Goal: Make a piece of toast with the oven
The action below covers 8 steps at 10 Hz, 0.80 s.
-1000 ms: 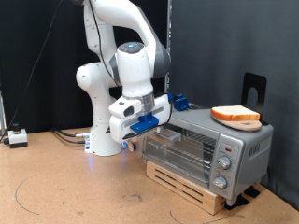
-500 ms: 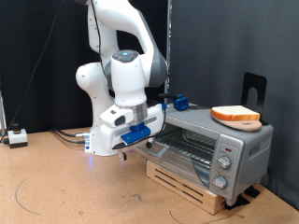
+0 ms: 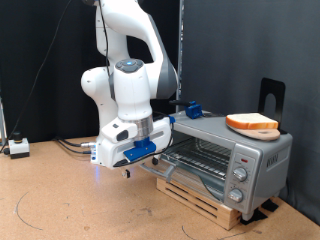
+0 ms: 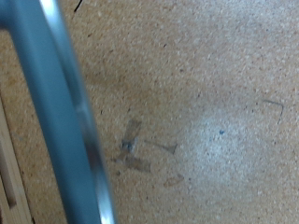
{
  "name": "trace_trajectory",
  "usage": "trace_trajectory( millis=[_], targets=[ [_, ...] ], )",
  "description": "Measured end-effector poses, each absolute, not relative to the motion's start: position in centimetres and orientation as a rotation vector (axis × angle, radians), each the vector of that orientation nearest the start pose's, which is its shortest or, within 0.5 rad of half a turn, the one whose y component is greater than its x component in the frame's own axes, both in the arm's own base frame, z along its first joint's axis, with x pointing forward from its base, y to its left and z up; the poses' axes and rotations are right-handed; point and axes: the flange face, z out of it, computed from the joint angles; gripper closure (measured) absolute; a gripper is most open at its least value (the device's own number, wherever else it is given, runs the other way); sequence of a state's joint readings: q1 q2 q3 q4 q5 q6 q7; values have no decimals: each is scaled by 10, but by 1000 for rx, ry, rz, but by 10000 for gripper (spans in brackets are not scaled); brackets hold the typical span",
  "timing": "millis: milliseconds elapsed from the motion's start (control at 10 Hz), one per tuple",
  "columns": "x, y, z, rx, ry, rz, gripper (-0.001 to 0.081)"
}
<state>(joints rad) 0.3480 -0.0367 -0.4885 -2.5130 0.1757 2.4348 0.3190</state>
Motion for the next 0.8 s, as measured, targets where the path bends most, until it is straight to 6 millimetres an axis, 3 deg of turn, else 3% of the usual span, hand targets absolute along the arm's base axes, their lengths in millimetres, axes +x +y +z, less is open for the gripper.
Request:
trace_trajectory(
  millis=[500, 800],
  targets=[
    [489, -67, 277, -2880, 959, 56, -3],
    [491, -79, 260, -2898, 997, 101, -3]
  ],
)
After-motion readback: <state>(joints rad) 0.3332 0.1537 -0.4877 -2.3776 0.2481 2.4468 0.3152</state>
